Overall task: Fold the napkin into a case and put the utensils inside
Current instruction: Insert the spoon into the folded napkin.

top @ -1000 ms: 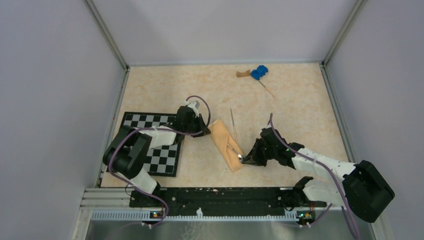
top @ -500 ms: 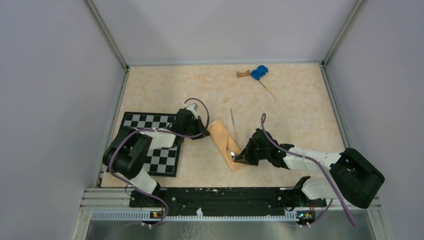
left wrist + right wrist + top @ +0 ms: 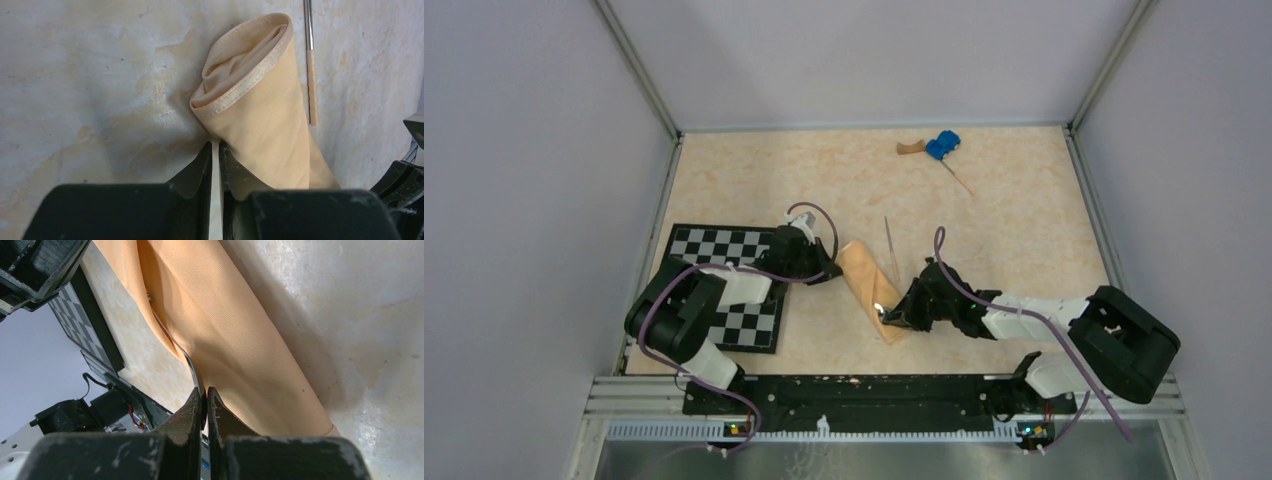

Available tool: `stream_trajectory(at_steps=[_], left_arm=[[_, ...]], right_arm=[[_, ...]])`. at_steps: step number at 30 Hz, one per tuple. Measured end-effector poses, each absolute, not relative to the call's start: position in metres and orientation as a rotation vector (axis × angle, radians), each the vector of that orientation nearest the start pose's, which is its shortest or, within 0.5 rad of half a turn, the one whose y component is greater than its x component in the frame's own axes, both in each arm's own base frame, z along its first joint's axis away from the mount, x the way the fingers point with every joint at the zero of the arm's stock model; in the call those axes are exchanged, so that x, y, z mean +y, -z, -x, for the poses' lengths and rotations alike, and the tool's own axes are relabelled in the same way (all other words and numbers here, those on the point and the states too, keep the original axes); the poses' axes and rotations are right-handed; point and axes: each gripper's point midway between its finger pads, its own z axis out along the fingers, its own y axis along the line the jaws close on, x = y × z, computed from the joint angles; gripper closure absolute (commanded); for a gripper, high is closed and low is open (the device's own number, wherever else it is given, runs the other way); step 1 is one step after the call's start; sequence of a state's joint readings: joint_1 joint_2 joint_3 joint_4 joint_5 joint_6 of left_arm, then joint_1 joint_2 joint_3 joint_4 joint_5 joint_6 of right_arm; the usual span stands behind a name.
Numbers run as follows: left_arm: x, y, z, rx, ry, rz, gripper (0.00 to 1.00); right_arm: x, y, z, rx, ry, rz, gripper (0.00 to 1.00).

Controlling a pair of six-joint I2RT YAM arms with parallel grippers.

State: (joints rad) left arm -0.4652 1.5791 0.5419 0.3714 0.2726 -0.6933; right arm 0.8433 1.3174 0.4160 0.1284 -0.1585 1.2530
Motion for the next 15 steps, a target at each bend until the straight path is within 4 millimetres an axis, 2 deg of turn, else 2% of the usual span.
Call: stream_trajectory(at_steps=[10, 15], left_arm=[[-0.227, -0.028, -0.289, 2.378, 0.902, 0.123, 0.84], [-0.224, -0.039, -0.287, 2.360, 0.891, 0.103, 0.81]], right_arm=[[0.283, -0.028, -0.162, 2.641, -1.071, -0.459, 1.00], [0.280, -0.027, -0.159, 2.663, -1.045, -0.464, 1.00]])
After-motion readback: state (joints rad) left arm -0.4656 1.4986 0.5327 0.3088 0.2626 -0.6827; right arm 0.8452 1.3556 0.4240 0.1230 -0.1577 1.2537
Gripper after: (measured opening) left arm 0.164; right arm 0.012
